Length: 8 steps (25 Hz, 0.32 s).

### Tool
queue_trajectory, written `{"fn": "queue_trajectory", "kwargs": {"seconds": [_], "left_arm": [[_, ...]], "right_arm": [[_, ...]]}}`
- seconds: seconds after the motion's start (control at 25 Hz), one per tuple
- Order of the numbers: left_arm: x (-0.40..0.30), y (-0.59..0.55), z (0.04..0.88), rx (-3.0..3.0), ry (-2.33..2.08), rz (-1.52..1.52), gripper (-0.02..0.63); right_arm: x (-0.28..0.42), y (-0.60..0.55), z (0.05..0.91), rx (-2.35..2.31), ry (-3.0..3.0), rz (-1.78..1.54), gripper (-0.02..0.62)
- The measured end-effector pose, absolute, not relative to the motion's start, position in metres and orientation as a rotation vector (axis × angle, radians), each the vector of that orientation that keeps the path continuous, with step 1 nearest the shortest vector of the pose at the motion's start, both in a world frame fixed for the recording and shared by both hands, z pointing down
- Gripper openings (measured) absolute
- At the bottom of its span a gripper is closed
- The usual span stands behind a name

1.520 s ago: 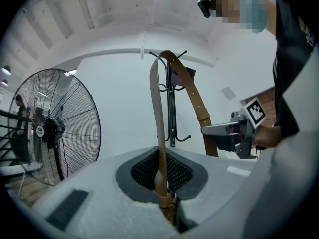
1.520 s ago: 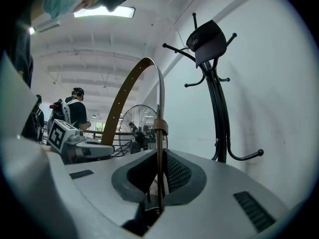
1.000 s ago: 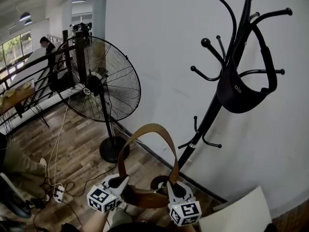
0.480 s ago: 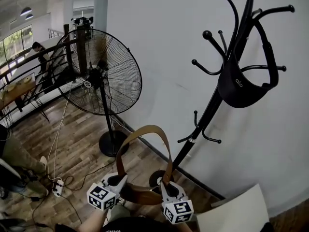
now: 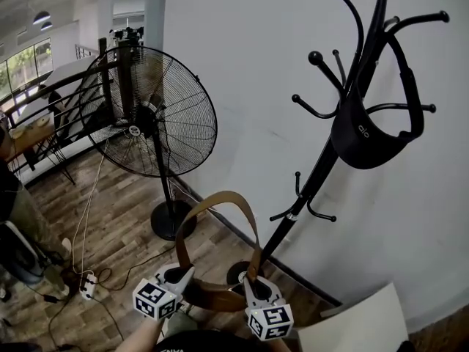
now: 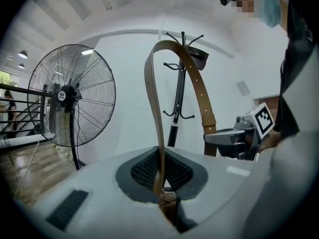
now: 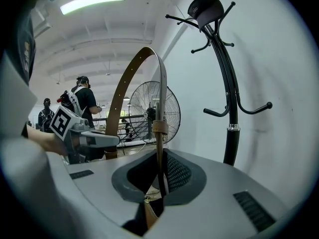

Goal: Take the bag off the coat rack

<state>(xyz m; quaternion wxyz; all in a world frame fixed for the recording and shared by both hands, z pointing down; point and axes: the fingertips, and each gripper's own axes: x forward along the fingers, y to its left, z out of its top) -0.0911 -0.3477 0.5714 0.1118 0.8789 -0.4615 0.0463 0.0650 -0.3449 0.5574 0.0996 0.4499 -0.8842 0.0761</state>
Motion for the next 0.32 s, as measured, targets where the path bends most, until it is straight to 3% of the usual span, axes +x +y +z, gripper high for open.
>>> {"fn": "queue_trajectory", "kwargs": {"seconds": [0.32], "left_arm": [[-0.0867,-0.3524,0.5634,2.597,-1.347,0.129,0.012]], "right_arm": [[0.0692,-0.3502,0.5493,1.349,-2.619,0.213,0.025]]}}
